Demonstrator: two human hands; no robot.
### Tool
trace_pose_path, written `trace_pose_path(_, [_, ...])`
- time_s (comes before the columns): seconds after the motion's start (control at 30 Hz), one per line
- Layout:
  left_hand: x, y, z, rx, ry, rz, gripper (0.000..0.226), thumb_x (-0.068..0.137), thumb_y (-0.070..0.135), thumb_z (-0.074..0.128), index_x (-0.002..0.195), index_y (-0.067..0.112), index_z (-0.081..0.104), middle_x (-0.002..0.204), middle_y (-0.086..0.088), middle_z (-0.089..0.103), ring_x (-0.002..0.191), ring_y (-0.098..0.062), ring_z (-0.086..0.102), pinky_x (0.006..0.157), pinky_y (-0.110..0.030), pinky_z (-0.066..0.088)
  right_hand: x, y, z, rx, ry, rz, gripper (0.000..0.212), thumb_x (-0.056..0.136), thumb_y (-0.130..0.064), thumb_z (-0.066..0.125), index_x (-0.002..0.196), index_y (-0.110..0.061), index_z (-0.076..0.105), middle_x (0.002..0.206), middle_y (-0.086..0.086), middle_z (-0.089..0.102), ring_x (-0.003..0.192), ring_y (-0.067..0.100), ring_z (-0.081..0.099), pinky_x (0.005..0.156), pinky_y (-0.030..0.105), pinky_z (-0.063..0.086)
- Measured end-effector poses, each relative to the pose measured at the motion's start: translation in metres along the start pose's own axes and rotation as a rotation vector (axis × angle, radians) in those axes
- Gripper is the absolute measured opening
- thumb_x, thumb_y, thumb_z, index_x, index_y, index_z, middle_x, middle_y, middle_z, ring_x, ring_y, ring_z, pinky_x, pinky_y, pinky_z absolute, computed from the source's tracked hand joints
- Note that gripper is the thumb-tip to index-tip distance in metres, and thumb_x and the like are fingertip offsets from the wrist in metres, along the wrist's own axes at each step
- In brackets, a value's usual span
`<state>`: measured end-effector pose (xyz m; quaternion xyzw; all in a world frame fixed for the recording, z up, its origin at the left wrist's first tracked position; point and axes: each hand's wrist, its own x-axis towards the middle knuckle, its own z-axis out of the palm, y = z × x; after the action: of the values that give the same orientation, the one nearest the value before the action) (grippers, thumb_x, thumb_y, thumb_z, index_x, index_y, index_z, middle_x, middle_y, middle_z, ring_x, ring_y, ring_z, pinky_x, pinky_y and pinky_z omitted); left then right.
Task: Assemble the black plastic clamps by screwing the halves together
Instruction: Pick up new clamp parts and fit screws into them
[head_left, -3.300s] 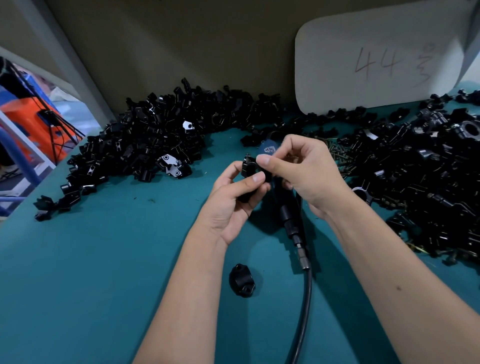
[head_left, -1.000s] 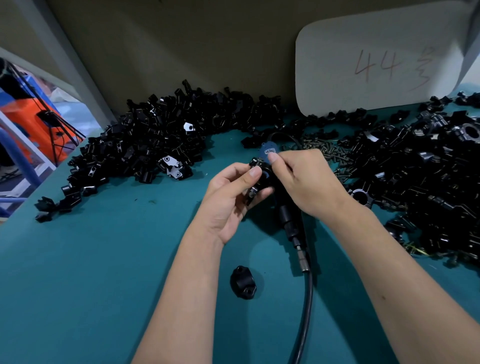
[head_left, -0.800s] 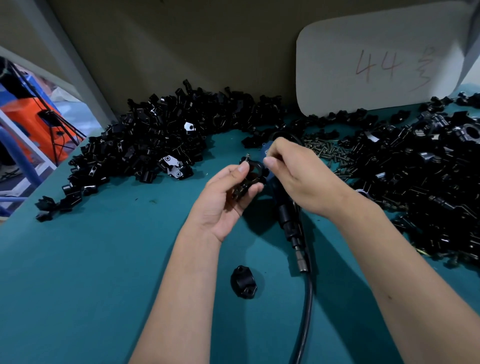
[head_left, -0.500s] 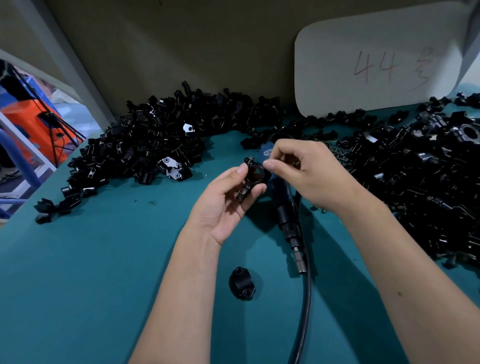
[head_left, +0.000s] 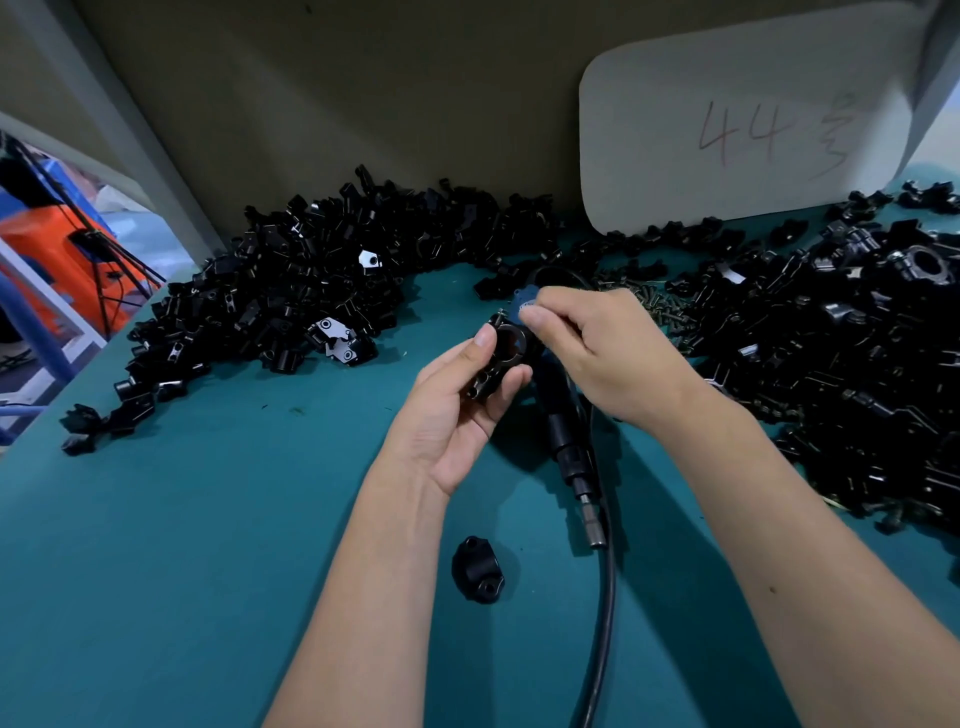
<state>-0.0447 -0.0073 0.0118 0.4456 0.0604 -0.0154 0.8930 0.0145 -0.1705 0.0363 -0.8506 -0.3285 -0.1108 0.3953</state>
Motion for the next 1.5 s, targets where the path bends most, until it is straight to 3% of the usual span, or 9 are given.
trace_pose_path(0.17, [0.001,0.001,-0.002,0.013,-0.016,0.015,0.018,0.085,0.027,0.074,0.09,0.013,0.085,0.093,-0.004,0.079,0.079,-0.013,0.074,0.068,-0.015,0.058,0.001,0.001,-0.003,-0.038,-0.016,0.034,0.051,0.107,-0.039,0.05,0.064,-0.013,0.042,0.054,-0.005,0.037,0.053,0.014,0.034,0.058,0.04,0.034])
trace_pose_path(0.47, [0.003,0.003,-0.004,-0.008,0.122,-0.041,0.017,0.074,0.028,0.081,0.075,0.011,0.083,0.081,-0.006,0.076,0.065,-0.013,0.071,0.056,-0.014,0.055,0.001,-0.001,-0.013,-0.011,-0.269,0.082,0.027,0.109,-0.021,0.045,0.083,-0.018,0.048,0.065,-0.005,0.043,0.055,0.008,0.037,0.052,0.022,0.031])
trace_pose_path(0.73, [0.003,0.003,-0.002,-0.028,0.135,-0.082,0.018,0.072,0.029,0.084,0.075,0.01,0.083,0.082,-0.008,0.075,0.063,-0.015,0.069,0.052,-0.014,0.054,-0.001,-0.001,-0.009,-0.023,-0.109,0.112,0.059,0.107,-0.047,0.047,0.059,-0.019,0.026,0.05,-0.008,0.024,0.047,0.012,0.024,0.048,0.028,0.021])
trace_pose_path(1.0, [0.002,0.003,0.0,-0.016,0.152,-0.08,0.017,0.071,0.028,0.082,0.071,0.011,0.083,0.08,-0.007,0.075,0.061,-0.013,0.069,0.051,-0.013,0.053,0.001,0.003,-0.01,-0.007,-0.189,0.075,0.04,0.107,-0.031,0.054,0.069,-0.021,0.047,0.059,-0.007,0.046,0.055,0.01,0.041,0.054,0.023,0.034])
trace_pose_path(1.07, [0.002,0.004,-0.001,-0.011,0.166,-0.083,0.017,0.07,0.028,0.082,0.07,0.011,0.082,0.078,-0.006,0.075,0.06,-0.012,0.069,0.051,-0.013,0.053,0.002,0.002,-0.013,-0.023,-0.26,0.109,0.029,0.106,-0.029,0.054,0.078,-0.027,0.053,0.071,-0.001,0.061,0.065,0.015,0.055,0.064,0.035,0.049])
trace_pose_path(1.13, [0.001,0.004,0.0,0.002,0.165,-0.088,0.017,0.07,0.029,0.082,0.07,0.012,0.082,0.078,-0.005,0.075,0.06,-0.011,0.068,0.051,-0.012,0.053,0.002,0.001,-0.014,-0.043,-0.292,0.122,0.026,0.107,-0.026,0.052,0.081,-0.028,0.053,0.077,0.001,0.064,0.074,0.021,0.06,0.072,0.043,0.051])
trace_pose_path(1.33, [-0.001,0.002,0.003,0.042,0.13,-0.093,0.017,0.071,0.031,0.082,0.073,0.014,0.083,0.076,-0.002,0.075,0.06,-0.01,0.068,0.05,-0.012,0.052,0.001,-0.002,-0.007,-0.087,-0.184,0.148,0.057,0.107,-0.041,0.049,0.059,-0.016,0.03,0.052,-0.003,0.03,0.046,0.013,0.025,0.049,0.032,0.023])
trace_pose_path(1.43, [-0.001,0.002,0.004,0.012,0.143,-0.092,0.017,0.071,0.03,0.083,0.073,0.013,0.083,0.077,-0.003,0.075,0.061,-0.011,0.067,0.051,-0.012,0.053,-0.001,-0.001,-0.007,-0.015,-0.137,0.171,0.063,0.106,-0.055,0.043,0.06,-0.014,0.031,0.053,-0.003,0.03,0.047,0.011,0.025,0.05,0.032,0.025])
trace_pose_path(1.5, [0.0,0.002,0.004,-0.014,0.16,-0.088,0.016,0.07,0.028,0.083,0.071,0.012,0.083,0.076,-0.004,0.074,0.06,-0.012,0.067,0.05,-0.013,0.053,-0.001,-0.001,-0.008,0.021,-0.184,0.13,0.053,0.109,-0.048,0.042,0.069,-0.013,0.038,0.061,-0.004,0.038,0.055,0.01,0.033,0.058,0.034,0.03])
